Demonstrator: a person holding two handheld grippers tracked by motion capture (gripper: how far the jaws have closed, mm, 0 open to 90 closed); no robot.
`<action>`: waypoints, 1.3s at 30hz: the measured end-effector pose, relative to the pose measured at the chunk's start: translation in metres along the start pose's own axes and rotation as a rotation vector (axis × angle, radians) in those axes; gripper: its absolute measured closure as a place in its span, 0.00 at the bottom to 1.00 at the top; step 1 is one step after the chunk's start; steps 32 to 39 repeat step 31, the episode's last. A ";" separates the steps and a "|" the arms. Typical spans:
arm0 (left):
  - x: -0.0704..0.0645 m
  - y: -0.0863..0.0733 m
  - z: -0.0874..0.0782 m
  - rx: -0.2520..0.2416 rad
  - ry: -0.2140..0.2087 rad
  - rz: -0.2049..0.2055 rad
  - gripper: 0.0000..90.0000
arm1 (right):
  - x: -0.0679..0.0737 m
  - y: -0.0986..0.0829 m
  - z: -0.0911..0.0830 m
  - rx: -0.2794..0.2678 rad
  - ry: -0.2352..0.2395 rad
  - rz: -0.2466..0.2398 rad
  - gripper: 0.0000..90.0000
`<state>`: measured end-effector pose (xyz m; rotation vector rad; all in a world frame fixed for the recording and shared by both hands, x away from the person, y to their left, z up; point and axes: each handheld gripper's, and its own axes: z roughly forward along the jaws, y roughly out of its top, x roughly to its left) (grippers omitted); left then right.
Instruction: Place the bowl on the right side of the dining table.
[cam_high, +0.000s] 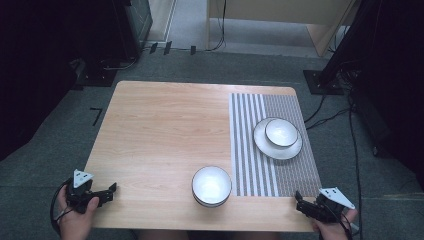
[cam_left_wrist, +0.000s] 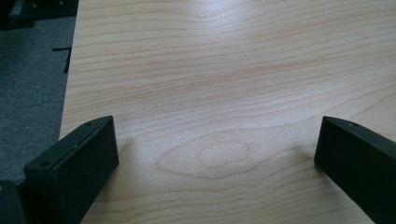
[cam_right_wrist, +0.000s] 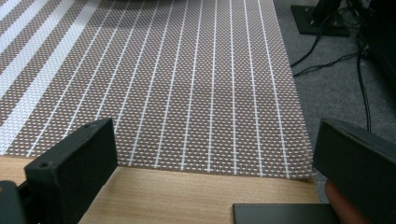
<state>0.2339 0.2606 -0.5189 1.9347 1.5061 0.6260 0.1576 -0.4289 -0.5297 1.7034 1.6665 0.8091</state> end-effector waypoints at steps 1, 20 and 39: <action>0.000 0.000 0.000 0.000 0.000 0.000 0.00 | 0.001 0.000 0.000 -0.003 -0.002 -0.008 0.00; 0.000 0.001 0.001 0.001 0.001 -0.001 0.00 | 0.003 -0.002 0.002 0.022 0.029 -0.027 0.00; 0.000 0.001 0.001 0.001 0.001 -0.001 0.00 | 0.001 -0.002 0.003 0.030 0.048 -0.023 0.00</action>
